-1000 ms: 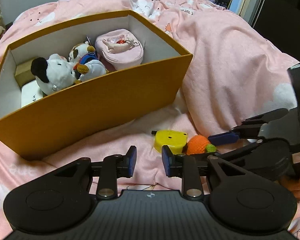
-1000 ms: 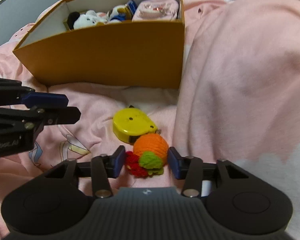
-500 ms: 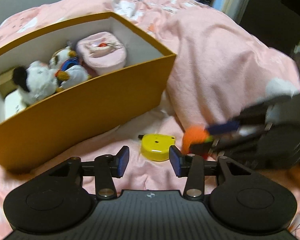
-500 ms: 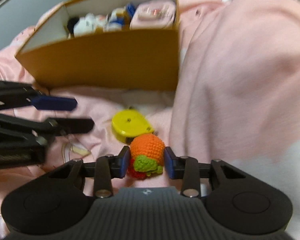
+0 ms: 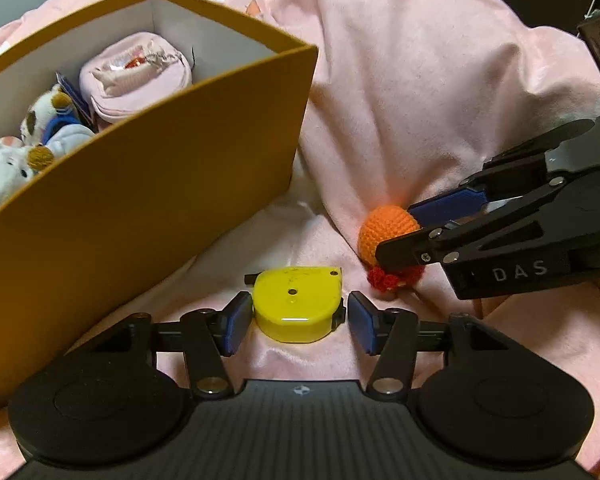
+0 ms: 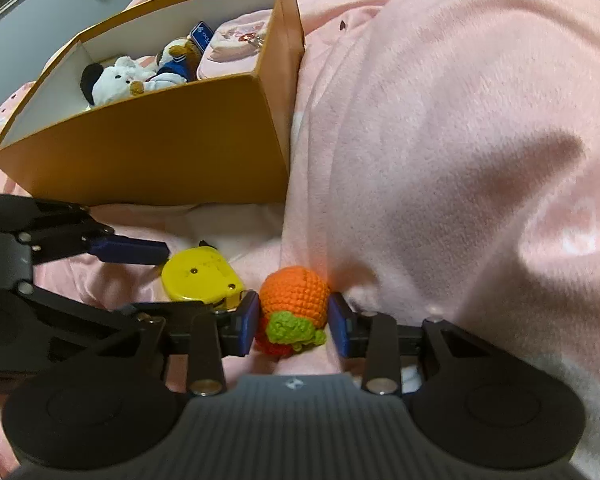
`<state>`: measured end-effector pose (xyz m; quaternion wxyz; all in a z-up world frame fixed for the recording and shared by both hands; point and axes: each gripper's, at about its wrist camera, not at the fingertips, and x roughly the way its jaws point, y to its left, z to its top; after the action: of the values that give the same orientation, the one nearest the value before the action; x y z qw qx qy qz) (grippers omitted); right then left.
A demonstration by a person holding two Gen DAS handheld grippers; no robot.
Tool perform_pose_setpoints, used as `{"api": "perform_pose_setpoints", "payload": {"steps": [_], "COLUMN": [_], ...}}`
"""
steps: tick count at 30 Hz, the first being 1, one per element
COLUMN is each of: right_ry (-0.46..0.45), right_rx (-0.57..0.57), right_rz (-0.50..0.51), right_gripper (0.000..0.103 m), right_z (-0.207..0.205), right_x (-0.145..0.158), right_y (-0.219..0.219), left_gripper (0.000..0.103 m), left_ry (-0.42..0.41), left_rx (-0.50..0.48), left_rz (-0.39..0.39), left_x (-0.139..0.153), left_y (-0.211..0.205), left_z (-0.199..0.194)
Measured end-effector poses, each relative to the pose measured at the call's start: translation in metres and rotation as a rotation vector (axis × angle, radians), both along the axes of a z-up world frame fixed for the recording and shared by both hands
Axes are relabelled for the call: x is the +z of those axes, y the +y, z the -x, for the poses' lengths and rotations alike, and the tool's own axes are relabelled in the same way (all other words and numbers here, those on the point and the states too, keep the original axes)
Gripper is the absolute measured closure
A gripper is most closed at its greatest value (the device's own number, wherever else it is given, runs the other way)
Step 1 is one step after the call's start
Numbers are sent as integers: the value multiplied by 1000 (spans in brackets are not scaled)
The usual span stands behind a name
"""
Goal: Organize objects
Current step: 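Withdraw both grippers from the box toward the yellow tape measure and orange crocheted toy, then grasp the yellow tape measure with left gripper while right grasps orange crocheted toy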
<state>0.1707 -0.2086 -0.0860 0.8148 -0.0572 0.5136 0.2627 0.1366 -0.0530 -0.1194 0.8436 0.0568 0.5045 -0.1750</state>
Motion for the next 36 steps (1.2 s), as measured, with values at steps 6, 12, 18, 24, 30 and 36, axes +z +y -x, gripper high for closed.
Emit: {"api": "perform_pose_setpoints", "payload": {"steps": [6, 12, 18, 24, 30, 36], "right_ry": [17, 29, 15, -53, -215, -330], "right_rx": [7, 14, 21, 51, 102, 178], "right_rz": [3, 13, -7, -56, -101, -99], "right_gripper": [62, 61, 61, 62, 62, 62], "right_z": [-2, -2, 4, 18, 23, 1], "right_x": [-7, -10, -3, 34, 97, 135], "right_y": [5, 9, 4, 3, 4, 39], "left_gripper": [42, 42, 43, 43, 43, 43], "left_ry": [-1, -7, -36, -98, -242, -292], "left_rx": [-5, 12, 61, 150, 217, 315], "left_rz": [-4, 4, 59, 223, 369, 340], "left_x": [-9, -11, 5, 50, 114, 143], "left_y": [-4, -3, 8, 42, 69, 90], "left_z": [-3, 3, 21, 43, 44, 15]}}
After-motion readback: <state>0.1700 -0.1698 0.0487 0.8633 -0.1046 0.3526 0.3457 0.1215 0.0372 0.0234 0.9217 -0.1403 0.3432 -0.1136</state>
